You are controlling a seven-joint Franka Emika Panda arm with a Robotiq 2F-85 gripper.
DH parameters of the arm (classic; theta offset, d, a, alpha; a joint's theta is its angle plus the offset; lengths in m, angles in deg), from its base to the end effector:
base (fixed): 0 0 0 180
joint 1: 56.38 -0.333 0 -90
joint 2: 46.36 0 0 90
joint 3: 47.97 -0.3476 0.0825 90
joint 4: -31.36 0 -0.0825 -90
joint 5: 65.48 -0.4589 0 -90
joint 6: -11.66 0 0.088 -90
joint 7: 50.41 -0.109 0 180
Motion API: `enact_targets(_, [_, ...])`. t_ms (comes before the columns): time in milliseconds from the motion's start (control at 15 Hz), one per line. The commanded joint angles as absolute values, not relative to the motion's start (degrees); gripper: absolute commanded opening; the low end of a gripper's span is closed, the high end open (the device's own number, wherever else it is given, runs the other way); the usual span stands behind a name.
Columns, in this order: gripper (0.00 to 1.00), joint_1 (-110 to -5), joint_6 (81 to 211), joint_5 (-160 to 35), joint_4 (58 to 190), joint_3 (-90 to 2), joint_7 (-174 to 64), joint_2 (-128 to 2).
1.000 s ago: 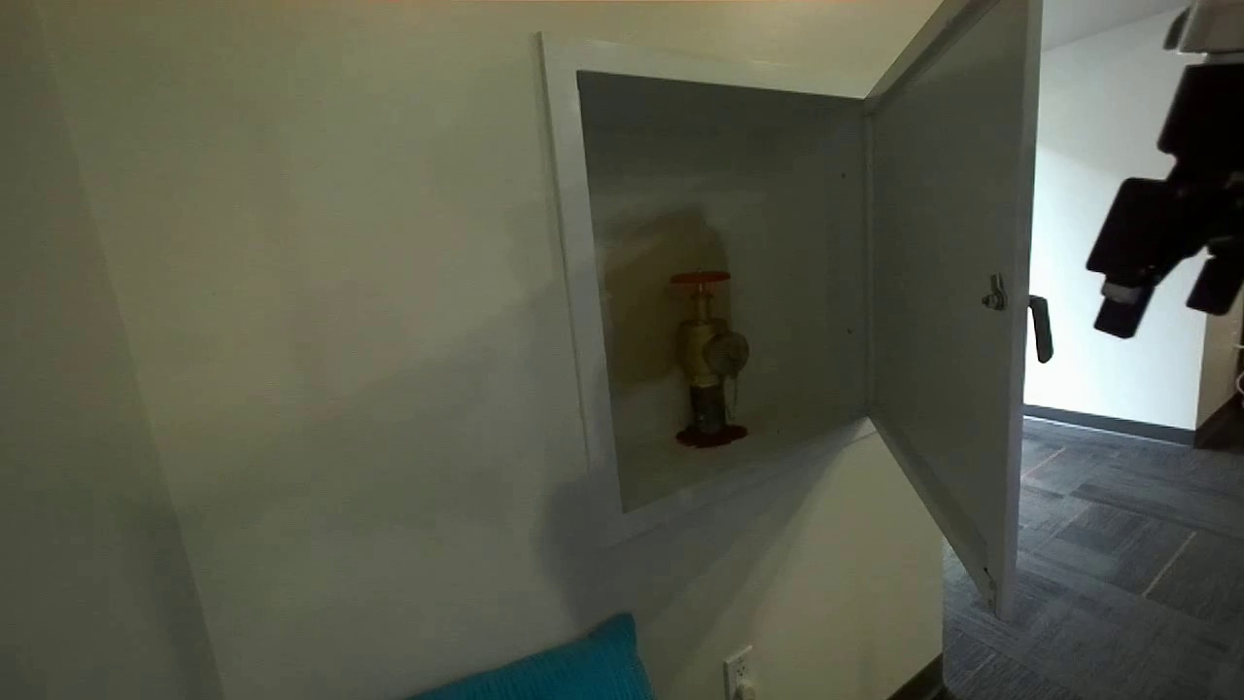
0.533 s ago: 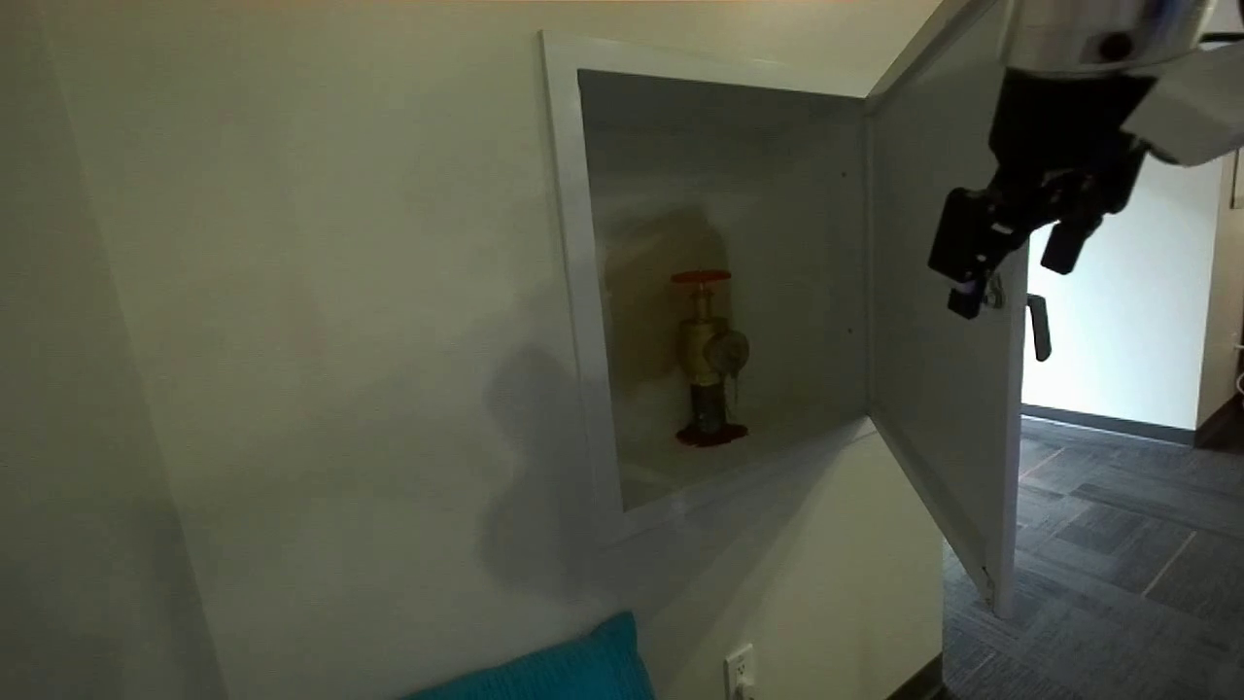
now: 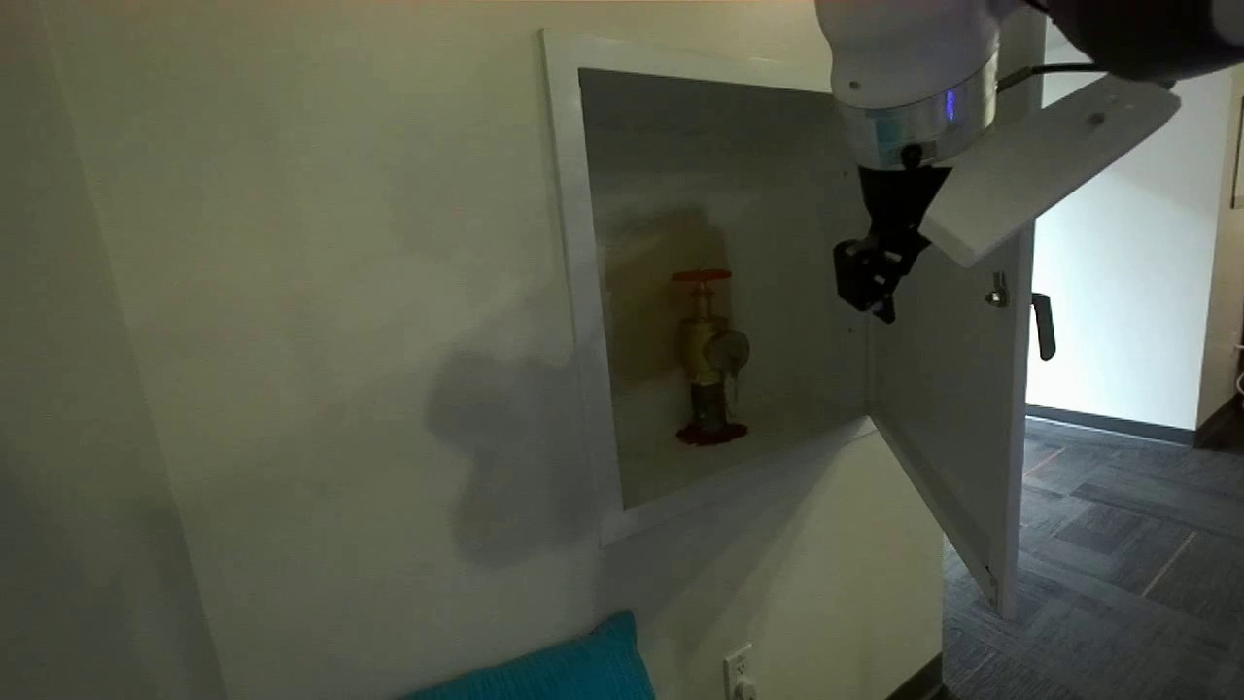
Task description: Open the door to the fire department valve fully
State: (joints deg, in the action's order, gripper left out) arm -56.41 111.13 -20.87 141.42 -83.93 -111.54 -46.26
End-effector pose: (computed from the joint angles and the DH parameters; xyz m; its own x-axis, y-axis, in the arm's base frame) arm 0.5377 0.3100 0.5035 0.8811 -0.0610 0.4690 -0.3303 -0.7891 0.5179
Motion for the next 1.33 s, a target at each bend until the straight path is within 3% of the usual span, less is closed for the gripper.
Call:
enact_targets(0, [1.00,-62.34,110.80,-20.75,140.77,-78.24,-111.58,-46.89])
enact_targets(333, [1.00,-67.45,105.82,-16.56,138.63,-74.39,-113.55,-48.79])
enact_targets(400, [0.94,-69.00,103.96,-14.85,137.84,-73.59,-113.32,-49.59])
enact_targets(533, [0.65,-71.70,100.03,-11.22,136.29,-72.41,-113.32,-51.20])
enact_targets(1000, [0.12,-77.10,90.95,-2.73,130.88,-69.60,-111.93,-57.06])
enact_targets(1133, [0.01,-77.60,89.62,-1.41,129.80,-68.64,-111.47,-58.49])
enact_targets(1267, [0.00,-77.89,88.22,-0.46,128.77,-67.68,-111.25,-59.91])
